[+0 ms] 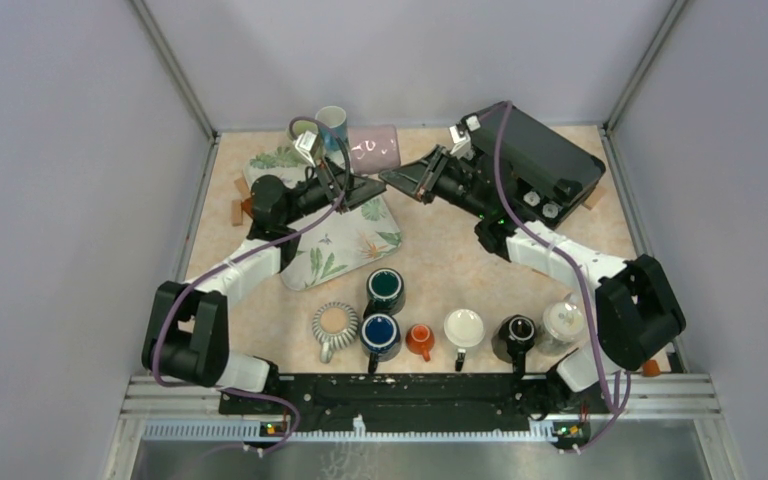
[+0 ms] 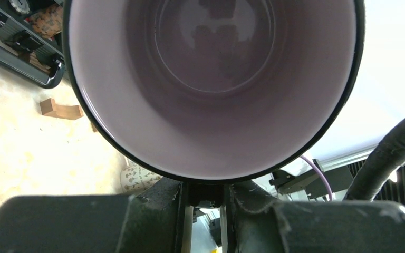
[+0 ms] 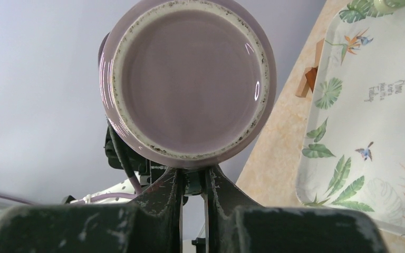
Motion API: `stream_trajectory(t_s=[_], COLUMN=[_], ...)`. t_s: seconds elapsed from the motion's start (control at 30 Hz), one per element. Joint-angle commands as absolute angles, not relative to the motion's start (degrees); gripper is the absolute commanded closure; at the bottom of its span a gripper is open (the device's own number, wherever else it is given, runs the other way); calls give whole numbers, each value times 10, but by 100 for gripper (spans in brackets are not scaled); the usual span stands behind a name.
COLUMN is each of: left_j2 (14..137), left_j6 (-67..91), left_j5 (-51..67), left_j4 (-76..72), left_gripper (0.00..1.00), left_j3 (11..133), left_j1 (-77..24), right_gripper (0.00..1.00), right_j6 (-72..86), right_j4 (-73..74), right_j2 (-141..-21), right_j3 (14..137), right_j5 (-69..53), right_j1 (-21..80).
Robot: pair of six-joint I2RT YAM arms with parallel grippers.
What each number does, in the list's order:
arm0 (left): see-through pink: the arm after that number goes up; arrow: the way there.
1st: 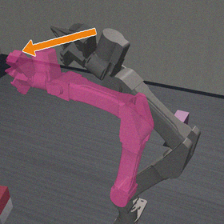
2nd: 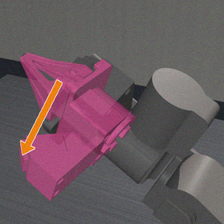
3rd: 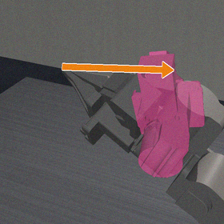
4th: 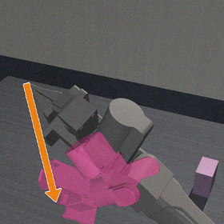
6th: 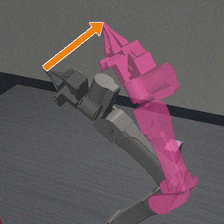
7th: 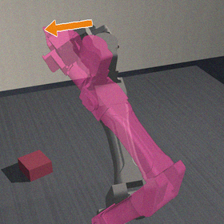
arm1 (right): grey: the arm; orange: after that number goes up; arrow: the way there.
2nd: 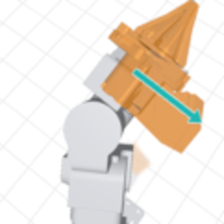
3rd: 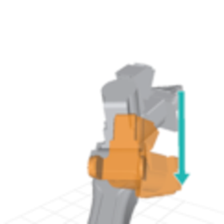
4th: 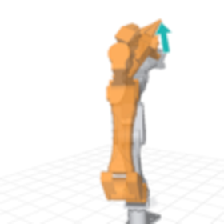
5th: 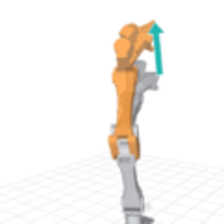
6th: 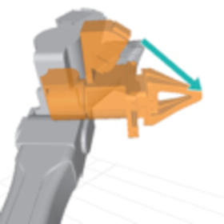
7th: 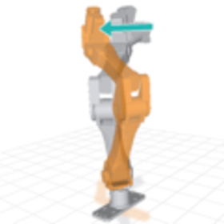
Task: Turn the mug right side up
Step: Turn over the cup at the center of the board, then place the cup on the tray.
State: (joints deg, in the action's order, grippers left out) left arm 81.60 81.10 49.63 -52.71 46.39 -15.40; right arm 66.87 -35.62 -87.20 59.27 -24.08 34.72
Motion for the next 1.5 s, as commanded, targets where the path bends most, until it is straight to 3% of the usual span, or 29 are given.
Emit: stream_trajectory(t_s=[0.0,0.27,0.53,0.73,1.0,1.47], left_j2=[812,778,737,697,708,947], left_j6=[775,669,532,374,257,208], left_j5=[473,438,345,191,13,-54], left_j4=[-545,-417,-231,-30,138,182], left_gripper=[100,100,100,100,100,100], left_j3=[482,505,540,588,654,826], left_j1=[-156,-156,-150,-144,-97,-19], right_gripper=[96,37,13,2,1,1], right_j6=[634,592,539,467,399,344], right_j4=[-391,-332,-235,-124,-39,46], right_j2=[-860,-840,-799,-756,-706,-637], right_j3=[592,583,568,571,566,563], right_j5=[-239,-210,-167,-118,-69,-54], right_j1=[348,348,348,348,348,348])
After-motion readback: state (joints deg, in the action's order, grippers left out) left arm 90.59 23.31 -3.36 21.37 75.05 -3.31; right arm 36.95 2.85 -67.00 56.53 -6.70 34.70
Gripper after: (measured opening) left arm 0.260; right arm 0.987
